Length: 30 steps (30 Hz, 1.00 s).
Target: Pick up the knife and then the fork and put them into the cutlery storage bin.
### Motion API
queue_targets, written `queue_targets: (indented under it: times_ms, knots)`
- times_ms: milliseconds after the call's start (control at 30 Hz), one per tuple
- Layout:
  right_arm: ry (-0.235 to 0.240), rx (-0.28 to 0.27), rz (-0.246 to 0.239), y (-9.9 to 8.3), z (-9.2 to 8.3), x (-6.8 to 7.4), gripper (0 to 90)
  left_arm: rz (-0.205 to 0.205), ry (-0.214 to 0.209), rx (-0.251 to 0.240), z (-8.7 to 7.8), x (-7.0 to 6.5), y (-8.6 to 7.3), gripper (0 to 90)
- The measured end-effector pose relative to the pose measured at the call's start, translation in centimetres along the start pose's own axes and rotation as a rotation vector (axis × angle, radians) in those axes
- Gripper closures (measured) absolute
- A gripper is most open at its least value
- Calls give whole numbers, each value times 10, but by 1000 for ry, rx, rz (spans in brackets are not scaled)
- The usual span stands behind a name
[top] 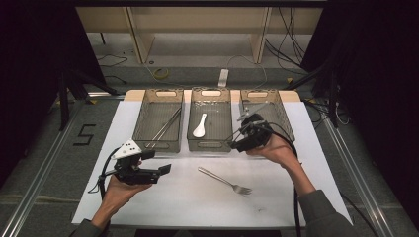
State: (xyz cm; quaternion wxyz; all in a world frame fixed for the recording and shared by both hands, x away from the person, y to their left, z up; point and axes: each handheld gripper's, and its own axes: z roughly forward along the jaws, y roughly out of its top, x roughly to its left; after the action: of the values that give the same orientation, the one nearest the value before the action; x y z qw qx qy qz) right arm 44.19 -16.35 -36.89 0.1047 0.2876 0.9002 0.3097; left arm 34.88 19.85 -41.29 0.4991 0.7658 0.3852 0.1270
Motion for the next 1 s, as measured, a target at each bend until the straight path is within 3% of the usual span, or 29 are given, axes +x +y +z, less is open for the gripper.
queue_targets:
  times_ms: [200, 267, 900, 1000]
  knots:
    - [25, 25, -22, -12, 12, 20, 333, -1, 1, -10, 0, 0, 0, 162]
    - [25, 56, -28, -14, 17, 23, 329, 0, 4, -23, -1, 0, 0, 162]
    - [44, 135, -53, -28, 39, 41, 306, 3, 6, -42, 0, -2, 0, 162]
    - [47, 150, -80, -29, 45, 43, 315, 3, 5, -40, 0, -2, 0, 162]
